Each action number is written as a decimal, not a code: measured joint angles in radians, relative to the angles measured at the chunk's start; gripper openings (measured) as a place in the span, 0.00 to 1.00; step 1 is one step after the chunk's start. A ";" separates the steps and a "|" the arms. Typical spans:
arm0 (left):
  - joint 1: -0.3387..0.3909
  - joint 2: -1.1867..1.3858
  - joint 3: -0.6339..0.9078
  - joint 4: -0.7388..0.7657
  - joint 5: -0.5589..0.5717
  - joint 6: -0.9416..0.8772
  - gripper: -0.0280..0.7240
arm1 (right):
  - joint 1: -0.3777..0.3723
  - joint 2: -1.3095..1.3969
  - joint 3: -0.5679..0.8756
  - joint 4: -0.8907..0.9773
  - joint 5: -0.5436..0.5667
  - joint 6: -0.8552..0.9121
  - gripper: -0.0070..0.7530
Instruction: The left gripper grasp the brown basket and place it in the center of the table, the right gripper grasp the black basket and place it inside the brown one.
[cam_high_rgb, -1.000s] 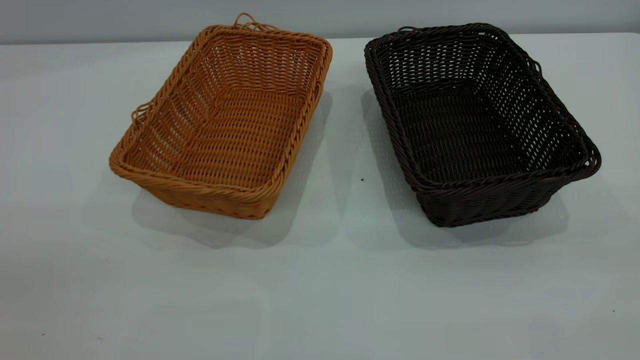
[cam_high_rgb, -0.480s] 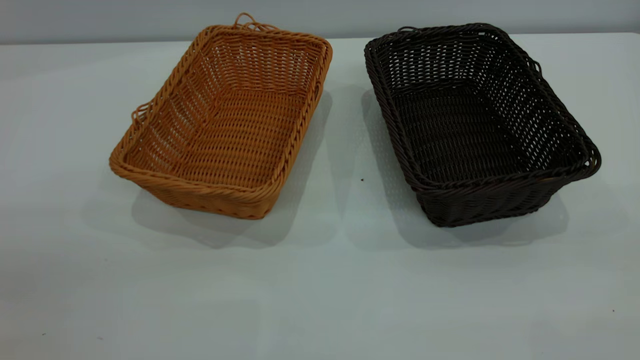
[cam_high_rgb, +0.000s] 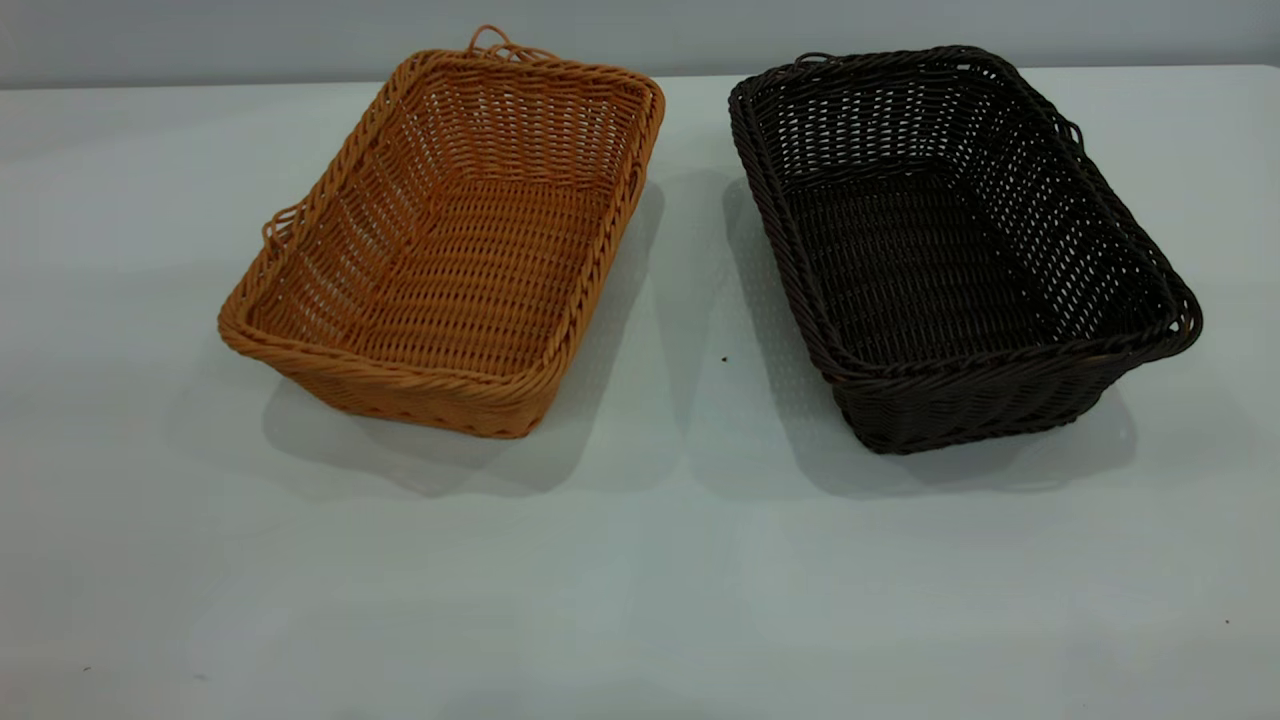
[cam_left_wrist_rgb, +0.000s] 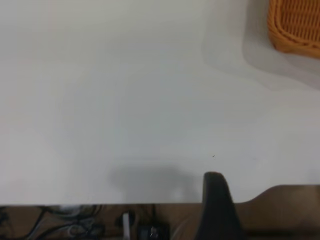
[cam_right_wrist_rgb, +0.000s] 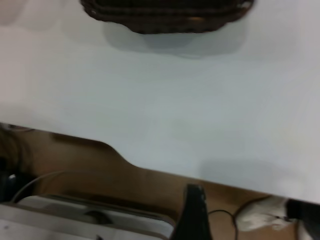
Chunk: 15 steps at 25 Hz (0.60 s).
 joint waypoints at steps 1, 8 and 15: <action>0.000 0.045 -0.015 -0.010 -0.019 0.025 0.65 | 0.000 0.056 -0.002 0.025 -0.043 -0.027 0.73; 0.000 0.341 -0.101 -0.124 -0.174 0.216 0.74 | 0.000 0.434 -0.006 0.383 -0.229 -0.299 0.81; 0.000 0.532 -0.159 -0.298 -0.294 0.356 0.75 | 0.055 0.784 -0.015 0.817 -0.217 -0.436 0.81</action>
